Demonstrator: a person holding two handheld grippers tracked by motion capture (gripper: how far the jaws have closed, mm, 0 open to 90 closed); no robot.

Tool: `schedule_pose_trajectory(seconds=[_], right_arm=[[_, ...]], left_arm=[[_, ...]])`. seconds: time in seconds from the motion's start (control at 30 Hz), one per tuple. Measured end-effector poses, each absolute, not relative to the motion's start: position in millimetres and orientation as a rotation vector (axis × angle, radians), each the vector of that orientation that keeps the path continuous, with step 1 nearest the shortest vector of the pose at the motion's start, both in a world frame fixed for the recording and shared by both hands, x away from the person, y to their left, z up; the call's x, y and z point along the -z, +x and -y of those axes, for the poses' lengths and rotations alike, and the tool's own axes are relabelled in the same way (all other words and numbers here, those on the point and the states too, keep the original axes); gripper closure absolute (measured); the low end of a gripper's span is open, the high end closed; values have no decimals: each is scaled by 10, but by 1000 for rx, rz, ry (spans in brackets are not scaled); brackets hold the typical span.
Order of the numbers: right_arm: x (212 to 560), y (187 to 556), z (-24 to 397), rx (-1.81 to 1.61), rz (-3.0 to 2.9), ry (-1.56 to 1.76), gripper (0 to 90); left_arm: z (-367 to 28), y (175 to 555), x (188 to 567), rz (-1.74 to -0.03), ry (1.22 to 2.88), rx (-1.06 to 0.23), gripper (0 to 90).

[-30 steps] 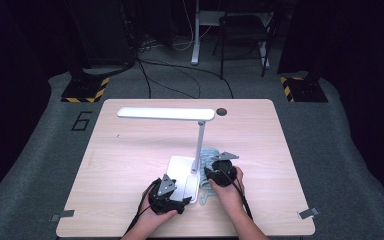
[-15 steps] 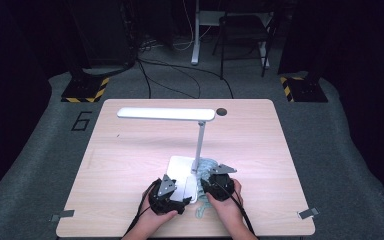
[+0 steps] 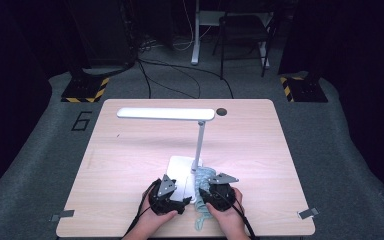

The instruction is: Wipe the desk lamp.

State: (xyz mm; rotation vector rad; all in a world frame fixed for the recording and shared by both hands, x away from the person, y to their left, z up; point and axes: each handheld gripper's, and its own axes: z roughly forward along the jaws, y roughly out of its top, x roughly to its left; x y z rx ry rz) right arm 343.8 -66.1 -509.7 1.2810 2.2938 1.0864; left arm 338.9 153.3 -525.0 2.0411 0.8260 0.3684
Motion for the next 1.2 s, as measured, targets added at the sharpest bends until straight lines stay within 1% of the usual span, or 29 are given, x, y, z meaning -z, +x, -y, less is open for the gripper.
schedule_pose_trajectory(seconds=[0.2,0.27,0.37,0.4,0.5,0.77,0.8,1.0,1.2], right_arm=[[5097,3562,701,-1105,-2266,1339,591],[5105,3683,703,-1109,-2238,1362,587],[5103,3747,704,-1098,-2225,1374,584],[5105,3834,698,-1096,-2198,1398,582],[5102,3880,687,-1107,-2187,1440,583],[5101,3733,654,-1089,-2207,1377,596],[5105,3657,656,-1086,-2222,1351,596],[5117,3490,670,-1115,-2251,1324,592],[5134,3447,695,-1136,-2243,1315,586]], left_arm=[[-1534,3392,5251,-824,2041,-366,150],[-1530,3393,5252,-826,2038,-367,150],[-1530,3395,5252,-825,2040,-370,150],[-1530,3393,5253,-825,2039,-369,150],[-1531,3393,5255,-827,2035,-368,151],[-1530,3391,5256,-825,2037,-374,151],[-1530,3393,5255,-828,2035,-367,151],[-1514,3406,5238,-838,2047,-375,150],[-1496,3410,5223,-858,2053,-370,145]])
